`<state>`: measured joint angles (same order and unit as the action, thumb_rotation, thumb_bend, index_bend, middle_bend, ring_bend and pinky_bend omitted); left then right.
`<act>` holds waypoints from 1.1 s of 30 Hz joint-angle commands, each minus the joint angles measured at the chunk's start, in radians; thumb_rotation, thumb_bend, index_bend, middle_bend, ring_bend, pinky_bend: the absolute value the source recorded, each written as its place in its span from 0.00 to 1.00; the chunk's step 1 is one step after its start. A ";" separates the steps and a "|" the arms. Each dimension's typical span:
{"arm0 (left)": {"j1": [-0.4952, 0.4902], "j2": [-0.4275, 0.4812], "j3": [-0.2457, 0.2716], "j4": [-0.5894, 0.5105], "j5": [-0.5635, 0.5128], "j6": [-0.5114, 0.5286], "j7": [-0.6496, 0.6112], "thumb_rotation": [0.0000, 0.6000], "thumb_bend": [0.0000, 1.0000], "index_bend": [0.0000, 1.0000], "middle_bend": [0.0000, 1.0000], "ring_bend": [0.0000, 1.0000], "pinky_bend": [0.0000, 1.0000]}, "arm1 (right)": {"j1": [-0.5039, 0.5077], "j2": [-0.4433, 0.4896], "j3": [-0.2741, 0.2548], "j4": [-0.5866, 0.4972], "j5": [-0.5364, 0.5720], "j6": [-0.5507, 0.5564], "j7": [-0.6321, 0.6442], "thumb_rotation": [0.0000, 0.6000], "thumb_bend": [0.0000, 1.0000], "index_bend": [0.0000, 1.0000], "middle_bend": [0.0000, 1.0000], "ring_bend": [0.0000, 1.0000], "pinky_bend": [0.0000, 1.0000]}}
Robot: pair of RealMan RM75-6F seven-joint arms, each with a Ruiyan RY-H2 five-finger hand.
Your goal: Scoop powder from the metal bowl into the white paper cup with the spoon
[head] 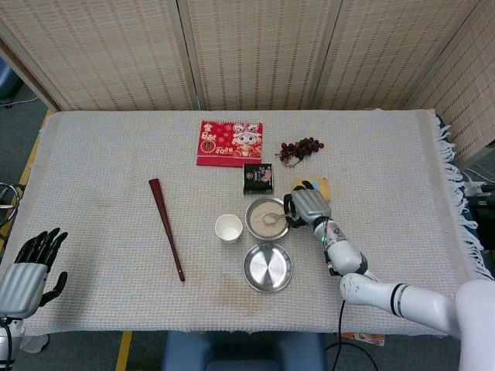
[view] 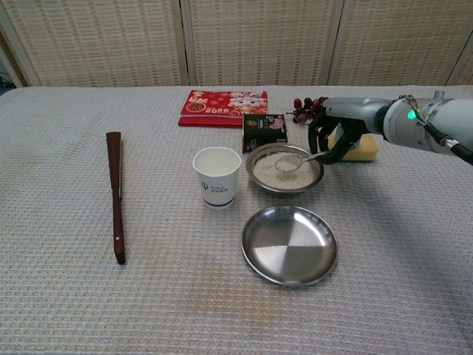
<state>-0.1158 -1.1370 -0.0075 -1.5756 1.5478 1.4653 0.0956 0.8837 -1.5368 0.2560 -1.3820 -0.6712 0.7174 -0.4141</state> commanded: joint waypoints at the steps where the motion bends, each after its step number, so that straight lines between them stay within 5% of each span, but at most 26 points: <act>1: 0.000 0.000 0.001 0.000 0.001 0.001 0.001 1.00 0.46 0.00 0.00 0.00 0.12 | -0.001 0.010 0.003 -0.001 0.013 -0.013 0.033 1.00 0.36 0.93 0.60 0.16 0.00; 14: 0.002 0.001 0.002 -0.002 0.003 0.003 0.001 1.00 0.46 0.00 0.00 0.00 0.12 | 0.024 0.012 -0.033 0.024 0.028 -0.027 0.079 1.00 0.36 0.93 0.60 0.16 0.00; 33: 0.003 0.000 0.002 -0.003 0.004 0.004 0.001 1.00 0.46 0.00 0.00 0.00 0.12 | 0.047 0.054 -0.015 -0.039 0.014 -0.014 0.150 1.00 0.36 0.93 0.60 0.16 0.00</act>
<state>-0.1130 -1.1365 -0.0053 -1.5782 1.5520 1.4696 0.0962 0.9278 -1.4860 0.2369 -1.4157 -0.6546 0.7047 -0.2691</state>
